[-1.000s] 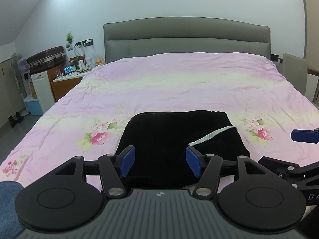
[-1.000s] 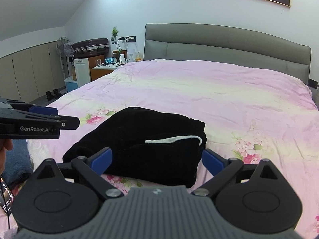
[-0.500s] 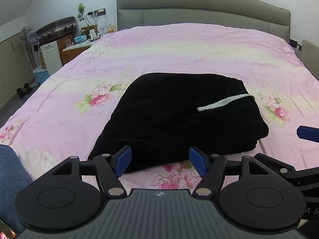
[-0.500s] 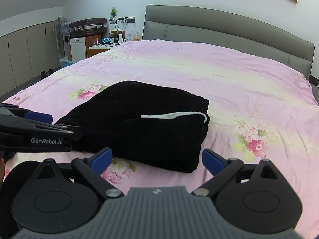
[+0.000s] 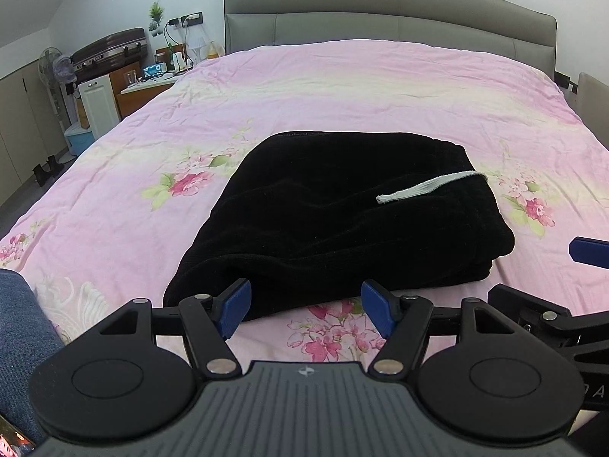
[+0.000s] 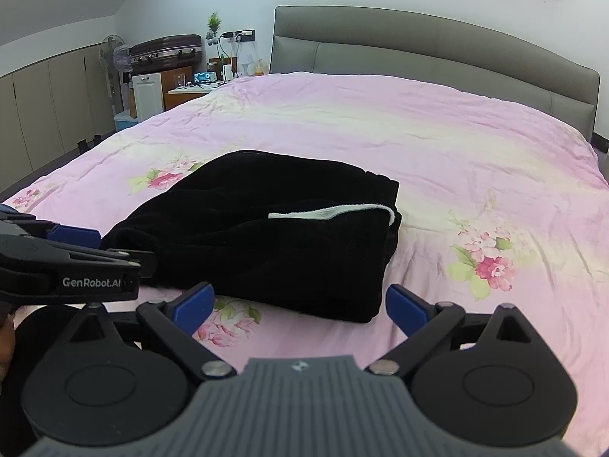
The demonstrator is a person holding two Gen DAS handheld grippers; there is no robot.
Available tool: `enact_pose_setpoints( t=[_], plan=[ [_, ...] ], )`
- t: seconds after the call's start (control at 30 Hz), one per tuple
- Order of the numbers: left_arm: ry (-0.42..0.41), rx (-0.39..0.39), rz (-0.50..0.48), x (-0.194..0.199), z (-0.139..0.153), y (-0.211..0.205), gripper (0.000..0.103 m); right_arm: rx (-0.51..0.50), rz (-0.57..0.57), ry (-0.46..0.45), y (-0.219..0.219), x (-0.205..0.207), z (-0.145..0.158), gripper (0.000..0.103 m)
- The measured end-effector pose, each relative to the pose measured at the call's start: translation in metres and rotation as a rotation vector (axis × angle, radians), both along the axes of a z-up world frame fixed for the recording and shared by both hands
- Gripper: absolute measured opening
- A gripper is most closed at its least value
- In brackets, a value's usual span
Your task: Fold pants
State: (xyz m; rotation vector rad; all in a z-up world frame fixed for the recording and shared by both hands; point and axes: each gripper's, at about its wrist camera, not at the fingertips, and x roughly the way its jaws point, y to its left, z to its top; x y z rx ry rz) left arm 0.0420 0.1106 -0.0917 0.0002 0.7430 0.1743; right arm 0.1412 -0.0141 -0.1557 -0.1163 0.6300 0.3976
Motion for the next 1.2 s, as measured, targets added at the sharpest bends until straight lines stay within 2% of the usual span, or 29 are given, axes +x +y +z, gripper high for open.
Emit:
enact_pose_setpoints(
  t=[1.2],
  plan=[
    [0.008, -0.002, -0.005, 0.0031, -0.0008, -0.0007, 0.078, -0.001, 0.012, -0.008, 0.0054, -0.0021, 0.0029, 0.093]
  ],
)
